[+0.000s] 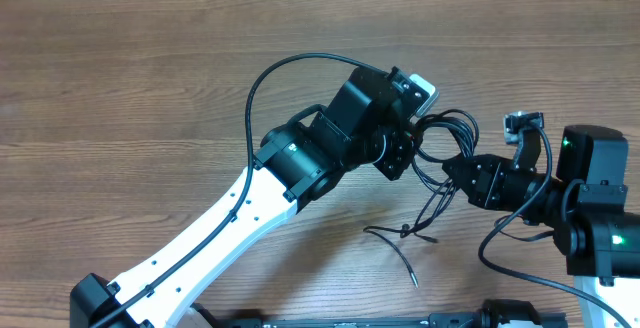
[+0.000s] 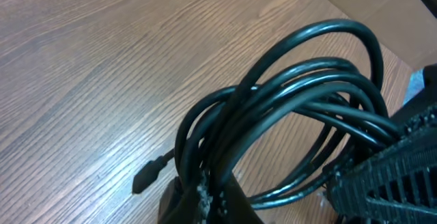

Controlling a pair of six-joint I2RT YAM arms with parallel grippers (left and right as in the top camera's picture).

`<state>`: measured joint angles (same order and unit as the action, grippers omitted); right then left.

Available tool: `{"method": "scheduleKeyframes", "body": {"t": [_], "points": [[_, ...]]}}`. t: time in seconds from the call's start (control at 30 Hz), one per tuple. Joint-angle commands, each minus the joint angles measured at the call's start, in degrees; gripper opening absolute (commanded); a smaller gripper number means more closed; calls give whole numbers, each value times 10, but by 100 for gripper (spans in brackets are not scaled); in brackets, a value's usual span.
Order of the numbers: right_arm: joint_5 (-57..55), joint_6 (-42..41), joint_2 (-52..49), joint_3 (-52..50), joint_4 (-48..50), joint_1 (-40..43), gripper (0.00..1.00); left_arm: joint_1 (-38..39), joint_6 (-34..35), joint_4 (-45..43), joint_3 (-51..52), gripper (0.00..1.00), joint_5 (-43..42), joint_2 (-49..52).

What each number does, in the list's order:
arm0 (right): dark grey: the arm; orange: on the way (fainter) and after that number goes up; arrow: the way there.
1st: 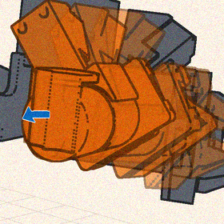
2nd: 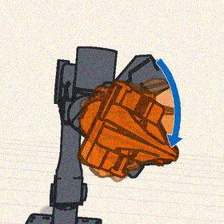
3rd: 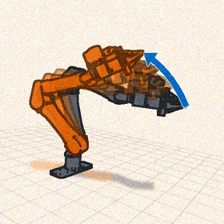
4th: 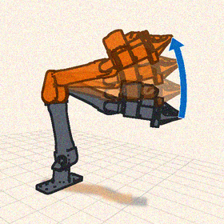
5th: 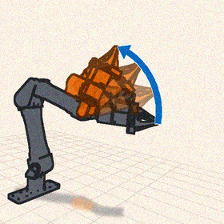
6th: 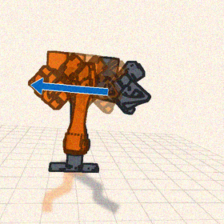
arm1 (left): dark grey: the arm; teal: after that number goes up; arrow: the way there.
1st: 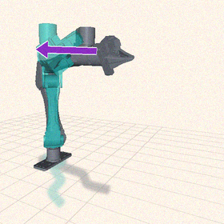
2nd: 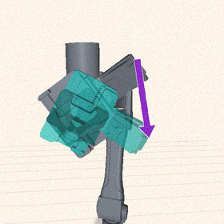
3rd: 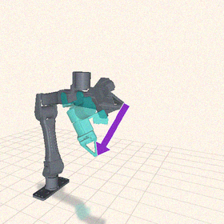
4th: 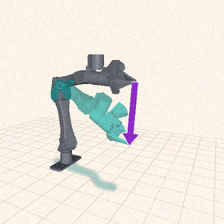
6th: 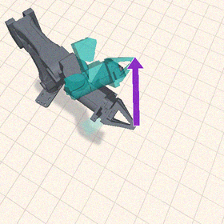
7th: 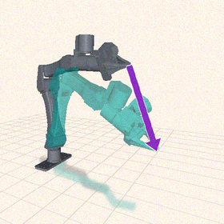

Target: Untangle cables

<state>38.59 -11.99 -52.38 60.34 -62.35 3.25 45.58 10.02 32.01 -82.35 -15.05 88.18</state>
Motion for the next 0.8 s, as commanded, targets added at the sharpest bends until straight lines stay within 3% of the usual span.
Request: {"method": "scheduleKeyframes", "body": {"t": [0.0, 0.23, 0.3, 0.4, 0.47, 0.53, 0.77], "points": [[16, 0, 2, 15, 5, -1, 4, -2, 5, -7, -10, 4, -2, 4], [14, 0, 2, 15, 6, -1, 4, -2, 5, -10, -10, 4, -15, 4], [-3, 0, 2, 15, 4, -1, 27, -2, 6, -11, -10, 4, -15, 4], [-28, 0, 2, 15, -2, -1, 77, -2, 10, -11, -10, 4, -16, 3], [-30, 0, 2, 15, -2, -1, 95, -2, 10, -12, -10, 4, -26, 3], [-30, 0, 2, 15, -3, -1, 100, -2, 10, -12, -10, 4, -26, 3], [-105, 0, 2, 15, -25, -1, 100, -2, -15, 2, -10, 4, -26, 3]]}}
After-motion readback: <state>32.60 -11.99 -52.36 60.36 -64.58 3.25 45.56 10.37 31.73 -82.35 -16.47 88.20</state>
